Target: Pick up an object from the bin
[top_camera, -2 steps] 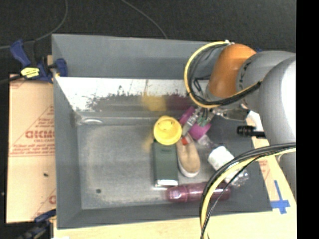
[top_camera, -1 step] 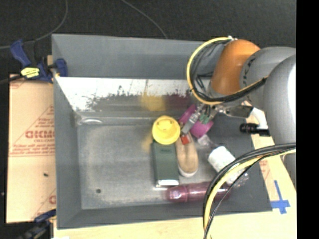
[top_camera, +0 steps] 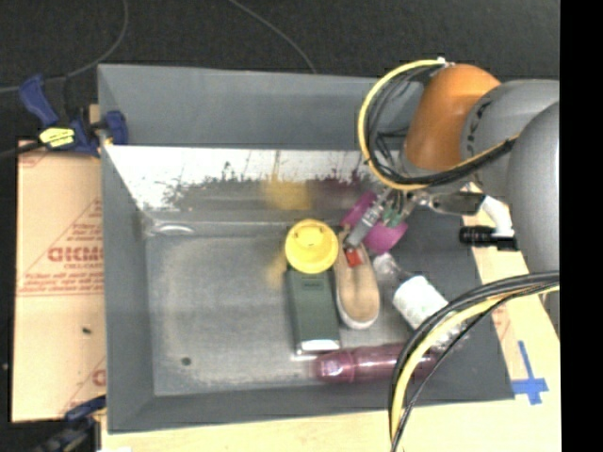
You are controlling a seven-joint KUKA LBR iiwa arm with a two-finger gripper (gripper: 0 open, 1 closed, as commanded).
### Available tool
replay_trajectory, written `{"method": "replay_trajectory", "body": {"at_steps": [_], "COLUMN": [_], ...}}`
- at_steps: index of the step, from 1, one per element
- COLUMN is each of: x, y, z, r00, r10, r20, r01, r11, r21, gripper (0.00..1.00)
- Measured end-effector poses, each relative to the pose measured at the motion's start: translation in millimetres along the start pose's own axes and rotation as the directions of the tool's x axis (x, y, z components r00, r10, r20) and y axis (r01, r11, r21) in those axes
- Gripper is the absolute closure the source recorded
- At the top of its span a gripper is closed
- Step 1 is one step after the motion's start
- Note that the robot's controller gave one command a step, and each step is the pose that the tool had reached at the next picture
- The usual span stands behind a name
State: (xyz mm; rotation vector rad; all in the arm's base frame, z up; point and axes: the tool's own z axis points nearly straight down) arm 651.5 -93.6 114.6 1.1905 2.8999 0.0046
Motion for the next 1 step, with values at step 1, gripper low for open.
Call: {"method": "replay_trajectory", "body": {"at_steps": [1], "x": [0.1], "y": [-0.3], "z": [-22.0], "r00": [1.0], "r10": [-0.001], "r20": [-0.001], "r01": [0.001], "r11": [1.0], "r21": [0.001], "gripper": [1.0]}}
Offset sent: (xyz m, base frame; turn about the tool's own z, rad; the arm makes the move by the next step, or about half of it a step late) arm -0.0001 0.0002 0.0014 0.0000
